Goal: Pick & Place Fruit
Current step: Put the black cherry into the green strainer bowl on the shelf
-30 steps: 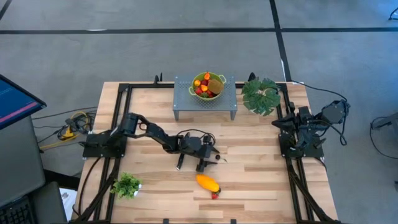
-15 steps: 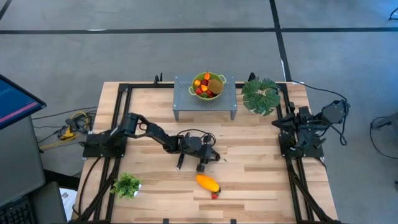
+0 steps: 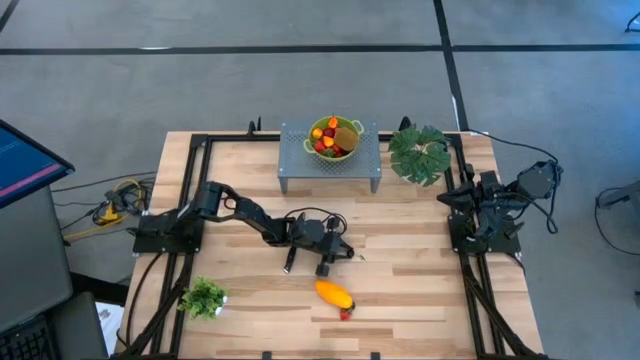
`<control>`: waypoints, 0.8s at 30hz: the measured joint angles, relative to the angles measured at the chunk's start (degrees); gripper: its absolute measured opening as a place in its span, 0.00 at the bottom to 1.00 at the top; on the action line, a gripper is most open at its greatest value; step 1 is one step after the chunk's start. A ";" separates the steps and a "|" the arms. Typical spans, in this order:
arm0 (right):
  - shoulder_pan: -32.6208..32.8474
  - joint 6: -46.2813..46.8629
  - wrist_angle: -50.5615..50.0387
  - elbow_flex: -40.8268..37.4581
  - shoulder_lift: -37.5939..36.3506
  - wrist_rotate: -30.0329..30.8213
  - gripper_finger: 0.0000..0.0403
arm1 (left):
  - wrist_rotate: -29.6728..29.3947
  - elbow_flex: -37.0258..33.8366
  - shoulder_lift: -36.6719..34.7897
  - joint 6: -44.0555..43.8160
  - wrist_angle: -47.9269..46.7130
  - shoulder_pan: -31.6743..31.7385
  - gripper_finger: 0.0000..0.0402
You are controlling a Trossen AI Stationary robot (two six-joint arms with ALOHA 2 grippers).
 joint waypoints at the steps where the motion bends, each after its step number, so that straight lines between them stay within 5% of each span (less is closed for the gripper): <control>1: 0.01 0.01 0.00 -0.01 0.00 0.00 0.01 | 0.00 0.00 0.00 0.00 0.00 0.00 0.27; 14: 0.01 0.00 -0.01 0.00 0.00 -0.01 0.01 | -0.63 -0.02 -11.69 2.32 -0.39 2.35 0.27; 24: 0.00 0.01 0.00 -0.01 0.00 -0.01 0.01 | -11.90 0.03 -30.82 6.47 -1.16 10.18 0.28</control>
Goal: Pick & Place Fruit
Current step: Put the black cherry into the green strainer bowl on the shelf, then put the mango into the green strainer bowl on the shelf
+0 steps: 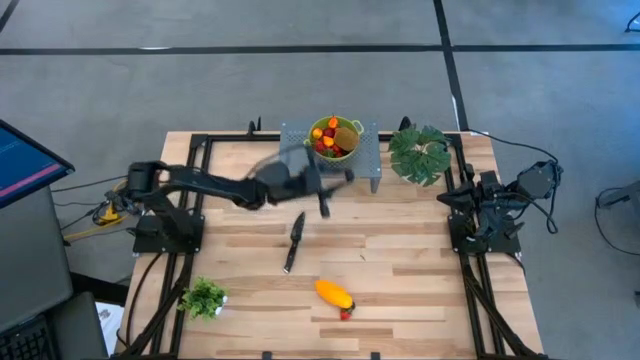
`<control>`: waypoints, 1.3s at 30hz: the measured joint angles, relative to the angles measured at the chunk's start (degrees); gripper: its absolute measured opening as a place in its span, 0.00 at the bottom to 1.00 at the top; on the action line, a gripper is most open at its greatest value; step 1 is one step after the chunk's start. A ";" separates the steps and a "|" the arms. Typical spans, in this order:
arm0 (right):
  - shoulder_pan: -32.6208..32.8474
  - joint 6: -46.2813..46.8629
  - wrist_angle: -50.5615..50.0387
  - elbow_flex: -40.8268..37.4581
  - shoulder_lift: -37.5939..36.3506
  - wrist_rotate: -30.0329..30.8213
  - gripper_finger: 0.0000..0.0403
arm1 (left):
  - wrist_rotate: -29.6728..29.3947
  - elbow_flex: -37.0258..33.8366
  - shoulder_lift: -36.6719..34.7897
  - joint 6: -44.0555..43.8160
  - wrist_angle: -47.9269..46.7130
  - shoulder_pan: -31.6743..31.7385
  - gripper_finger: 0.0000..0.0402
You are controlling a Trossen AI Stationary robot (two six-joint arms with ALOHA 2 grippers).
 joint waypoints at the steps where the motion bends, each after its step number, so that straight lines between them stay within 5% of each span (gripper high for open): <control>1: 0.01 -0.01 0.00 0.01 0.00 0.00 0.01 | -0.64 0.05 -1.40 -0.05 0.51 1.09 0.28; 18: 0.02 -0.01 0.00 0.01 0.00 0.00 0.01 | -4.03 -0.07 -7.56 -7.22 -16.09 18.65 0.28; 31: 0.02 0.00 0.00 0.00 0.00 0.02 0.01 | -3.79 -3.58 -7.54 -9.46 -17.96 19.10 0.30; 39: 0.01 -0.01 0.00 0.00 0.00 0.00 0.01 | -3.82 -3.61 -7.54 -8.99 -17.46 19.10 0.44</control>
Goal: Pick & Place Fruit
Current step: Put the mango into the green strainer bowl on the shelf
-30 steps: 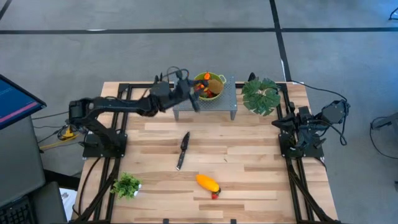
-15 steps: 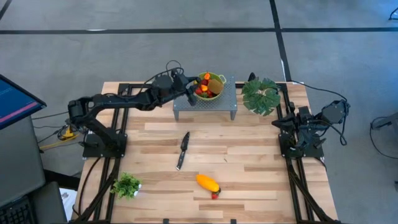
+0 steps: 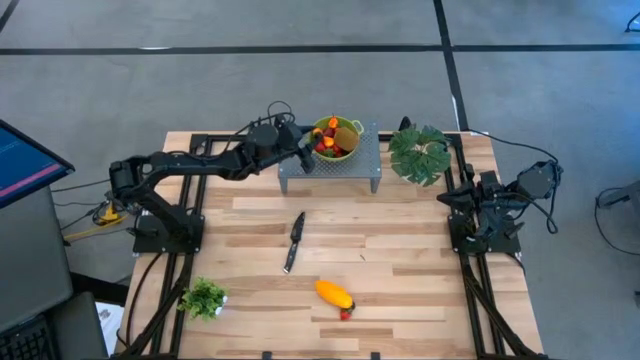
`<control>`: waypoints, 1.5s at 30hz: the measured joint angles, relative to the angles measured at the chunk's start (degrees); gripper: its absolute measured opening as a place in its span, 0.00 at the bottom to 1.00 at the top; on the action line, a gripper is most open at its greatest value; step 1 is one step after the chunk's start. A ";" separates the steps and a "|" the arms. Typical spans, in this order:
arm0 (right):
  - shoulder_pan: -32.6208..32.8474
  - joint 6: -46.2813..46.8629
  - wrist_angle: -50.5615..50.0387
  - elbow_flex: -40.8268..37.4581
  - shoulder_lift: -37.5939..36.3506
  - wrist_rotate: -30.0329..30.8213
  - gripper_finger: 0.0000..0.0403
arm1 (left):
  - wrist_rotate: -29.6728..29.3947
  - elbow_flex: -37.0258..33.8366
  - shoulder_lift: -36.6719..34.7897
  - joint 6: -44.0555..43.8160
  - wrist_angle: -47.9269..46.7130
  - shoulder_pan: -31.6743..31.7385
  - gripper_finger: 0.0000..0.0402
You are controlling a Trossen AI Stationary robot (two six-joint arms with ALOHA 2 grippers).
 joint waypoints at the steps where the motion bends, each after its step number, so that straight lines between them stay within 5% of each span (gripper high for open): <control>1: 0.00 0.01 0.00 0.00 0.00 0.00 0.01 | 0.00 0.00 0.00 0.00 0.02 0.00 0.46; 14: 0.01 0.01 0.00 0.01 0.00 0.00 0.01 | 2.50 0.00 -4.26 -1.35 0.25 -4.58 0.63; 23: -0.01 0.02 0.00 0.00 0.00 0.02 0.01 | 10.51 0.00 -6.34 -0.42 -3.27 -16.55 0.63; 31: 0.00 0.02 0.00 0.00 0.00 0.01 0.01 | 10.70 0.00 -6.34 -0.02 -13.01 -29.77 0.63; 45: 0.00 0.01 0.00 0.00 0.00 0.00 0.01 | 10.61 -10.74 -6.13 2.85 -12.73 -44.88 0.64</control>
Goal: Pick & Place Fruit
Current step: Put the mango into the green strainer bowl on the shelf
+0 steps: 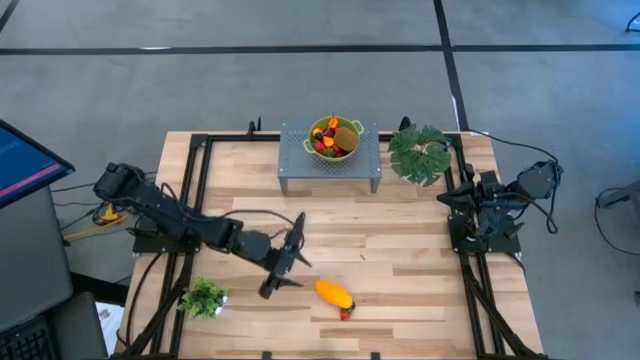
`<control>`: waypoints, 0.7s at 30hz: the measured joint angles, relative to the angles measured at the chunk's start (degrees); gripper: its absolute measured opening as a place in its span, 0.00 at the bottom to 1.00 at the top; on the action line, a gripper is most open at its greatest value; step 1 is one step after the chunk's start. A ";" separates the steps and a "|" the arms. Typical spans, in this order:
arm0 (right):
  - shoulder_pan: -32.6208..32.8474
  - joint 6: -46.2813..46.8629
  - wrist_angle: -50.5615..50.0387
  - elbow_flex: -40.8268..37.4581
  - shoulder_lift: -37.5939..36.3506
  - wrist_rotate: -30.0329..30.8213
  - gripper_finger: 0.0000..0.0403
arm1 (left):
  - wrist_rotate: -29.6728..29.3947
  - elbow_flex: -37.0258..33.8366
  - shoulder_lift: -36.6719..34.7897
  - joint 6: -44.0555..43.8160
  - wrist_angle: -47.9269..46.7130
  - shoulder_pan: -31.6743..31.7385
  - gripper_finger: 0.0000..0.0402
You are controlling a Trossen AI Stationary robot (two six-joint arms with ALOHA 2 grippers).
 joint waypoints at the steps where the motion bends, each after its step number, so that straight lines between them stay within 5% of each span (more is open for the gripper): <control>1: 0.00 0.01 0.00 0.00 0.00 -0.01 0.01 | -0.01 -0.98 0.56 1.16 0.71 -0.59 0.64; 11: 0.00 0.00 -0.02 0.01 0.02 -0.01 0.01 | -2.03 -2.55 12.53 4.94 6.91 -2.09 0.80; 17: -0.01 0.00 -0.02 0.01 0.02 0.00 0.01 | -2.54 -2.46 14.06 7.61 7.68 -2.09 0.97; 21: 0.00 -0.01 -0.02 0.00 0.02 -0.01 0.01 | -2.49 -2.42 14.50 7.77 8.28 -2.09 0.98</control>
